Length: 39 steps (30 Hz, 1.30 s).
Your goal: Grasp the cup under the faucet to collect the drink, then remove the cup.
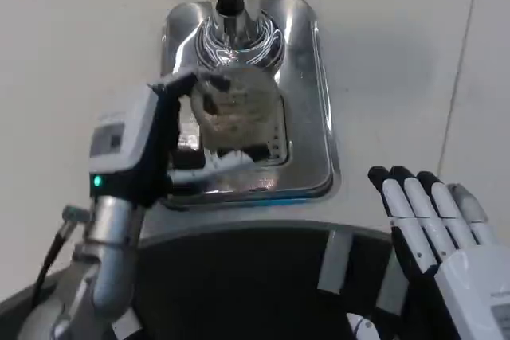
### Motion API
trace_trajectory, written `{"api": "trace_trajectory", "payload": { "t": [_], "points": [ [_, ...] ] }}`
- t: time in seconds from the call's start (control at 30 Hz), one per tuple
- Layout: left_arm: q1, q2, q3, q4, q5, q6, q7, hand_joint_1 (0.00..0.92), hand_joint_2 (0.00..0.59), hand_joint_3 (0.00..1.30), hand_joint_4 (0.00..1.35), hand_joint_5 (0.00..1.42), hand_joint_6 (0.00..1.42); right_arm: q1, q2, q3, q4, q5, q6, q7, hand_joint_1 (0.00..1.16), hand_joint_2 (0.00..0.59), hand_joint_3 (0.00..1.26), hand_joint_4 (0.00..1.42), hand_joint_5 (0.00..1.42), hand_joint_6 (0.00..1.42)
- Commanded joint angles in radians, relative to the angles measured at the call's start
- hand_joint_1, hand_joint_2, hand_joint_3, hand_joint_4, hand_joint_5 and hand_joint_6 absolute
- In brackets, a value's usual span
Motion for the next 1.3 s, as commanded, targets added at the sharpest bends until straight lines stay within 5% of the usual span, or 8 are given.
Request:
{"api": "trace_trajectory", "payload": {
  "t": [0.03, 0.37, 0.5, 0.6, 0.77, 1.0, 1.13, 1.3],
  "points": [
    [-0.082, 0.023, -0.021, 0.108, -0.019, 0.011, 0.05, 0.758, 0.042, 1.1, 1.19, 1.31, 1.42, 0.02, -0.019, -0.001, 0.0, 0.009, -0.008, 0.003, 0.35, 0.487, 0.0, 0.0, 0.0, 0.0],
    [-0.169, 0.049, -0.072, 0.23, -0.033, 0.012, 0.095, 0.748, 0.042, 1.09, 1.18, 1.31, 1.41, 0.033, -0.032, -0.015, 0.006, 0.029, -0.005, -0.006, 0.35, 0.491, 0.0, 0.0, 0.0, 0.0],
    [-0.167, 0.058, -0.087, 0.234, -0.046, 0.004, 0.097, 0.716, 0.013, 0.94, 1.04, 1.24, 1.37, 0.028, -0.03, -0.013, 0.01, 0.03, -0.002, -0.003, 0.35, 0.491, 0.0, 0.0, 0.0, 0.0],
    [-0.161, 0.067, -0.095, 0.232, -0.059, -0.012, 0.072, 0.633, 0.0, 0.71, 0.84, 1.07, 1.26, 0.019, -0.027, -0.009, 0.011, 0.031, 0.001, 0.003, 0.35, 0.491, 0.0, 0.0, 0.0, 0.0],
    [-0.157, 0.078, -0.1, 0.229, -0.096, -0.033, 0.037, 0.365, 0.044, 0.41, 0.45, 0.83, 0.98, 0.01, -0.025, 0.0, 0.007, 0.03, 0.002, 0.016, 0.35, 0.491, 0.0, 0.0, 0.0, 0.0],
    [-0.145, 0.096, -0.099, 0.213, -0.131, -0.062, 0.001, 0.23, 0.041, 0.3, 0.35, 0.76, 0.91, 0.002, -0.028, 0.012, 0.008, 0.03, -0.005, 0.02, 0.35, 0.491, 0.0, 0.0, 0.0, 0.0],
    [-0.103, 0.145, -0.079, 0.162, -0.157, -0.081, -0.013, 0.176, 0.041, 0.26, 0.32, 0.69, 0.81, 0.001, -0.024, 0.013, 0.005, 0.047, -0.003, 0.015, 0.35, 0.491, 0.0, 0.0, 0.0, 0.0],
    [0.063, 0.257, -0.003, 0.036, -0.178, -0.078, -0.02, 0.156, 0.038, 0.22, 0.27, 0.62, 0.72, -0.058, -0.003, 0.001, -0.03, 0.106, 0.014, 0.044, 0.36, 0.491, 0.0, 0.0, 0.0, 0.0]
  ]
}}
